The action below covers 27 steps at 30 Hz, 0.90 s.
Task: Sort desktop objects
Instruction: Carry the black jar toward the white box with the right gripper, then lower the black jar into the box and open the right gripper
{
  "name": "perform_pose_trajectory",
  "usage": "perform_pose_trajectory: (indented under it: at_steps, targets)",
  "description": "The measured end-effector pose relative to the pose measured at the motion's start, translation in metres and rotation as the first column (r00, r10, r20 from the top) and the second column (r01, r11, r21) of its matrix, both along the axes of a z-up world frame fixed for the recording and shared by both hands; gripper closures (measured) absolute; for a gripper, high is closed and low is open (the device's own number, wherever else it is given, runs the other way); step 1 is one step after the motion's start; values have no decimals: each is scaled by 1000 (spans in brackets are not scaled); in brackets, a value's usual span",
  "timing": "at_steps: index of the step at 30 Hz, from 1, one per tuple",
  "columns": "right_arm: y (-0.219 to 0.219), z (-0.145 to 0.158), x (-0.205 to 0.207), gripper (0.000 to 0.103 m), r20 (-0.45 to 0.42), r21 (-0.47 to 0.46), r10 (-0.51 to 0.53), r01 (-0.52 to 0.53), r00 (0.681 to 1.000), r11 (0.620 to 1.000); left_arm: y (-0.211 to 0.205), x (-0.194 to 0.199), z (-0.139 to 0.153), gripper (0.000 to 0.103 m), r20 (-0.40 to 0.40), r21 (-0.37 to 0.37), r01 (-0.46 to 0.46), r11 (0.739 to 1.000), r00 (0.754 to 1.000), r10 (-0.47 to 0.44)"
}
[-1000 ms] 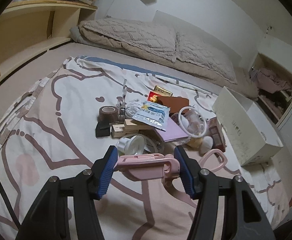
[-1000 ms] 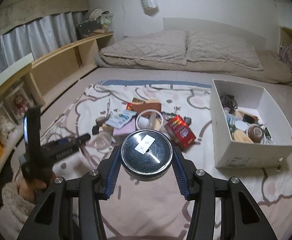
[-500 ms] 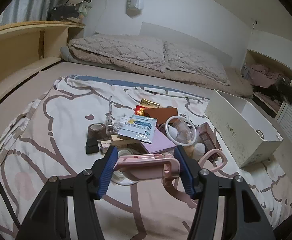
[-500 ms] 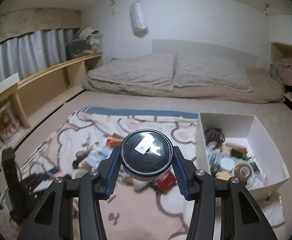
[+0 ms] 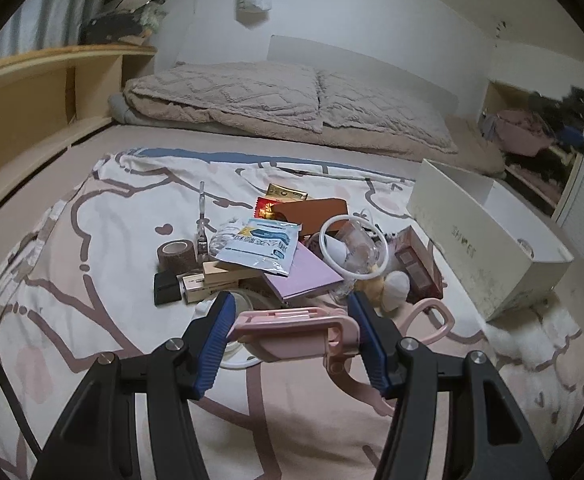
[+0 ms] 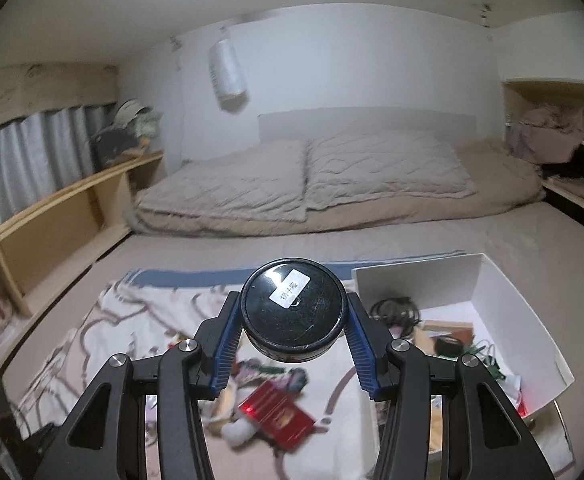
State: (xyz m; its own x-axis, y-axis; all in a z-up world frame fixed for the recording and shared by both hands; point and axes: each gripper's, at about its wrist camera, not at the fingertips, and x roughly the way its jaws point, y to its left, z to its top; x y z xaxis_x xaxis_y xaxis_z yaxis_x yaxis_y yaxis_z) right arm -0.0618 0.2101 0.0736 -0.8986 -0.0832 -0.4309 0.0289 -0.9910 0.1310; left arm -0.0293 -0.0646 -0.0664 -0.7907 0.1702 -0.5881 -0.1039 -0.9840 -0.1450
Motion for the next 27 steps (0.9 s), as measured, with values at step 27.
perform_pose_trajectory:
  at_steps: [27]
  targets:
    - [154, -74, -61, 52, 243, -67, -224, 247, 944, 967, 46, -19, 8, 44, 9, 60, 83, 995, 996, -84]
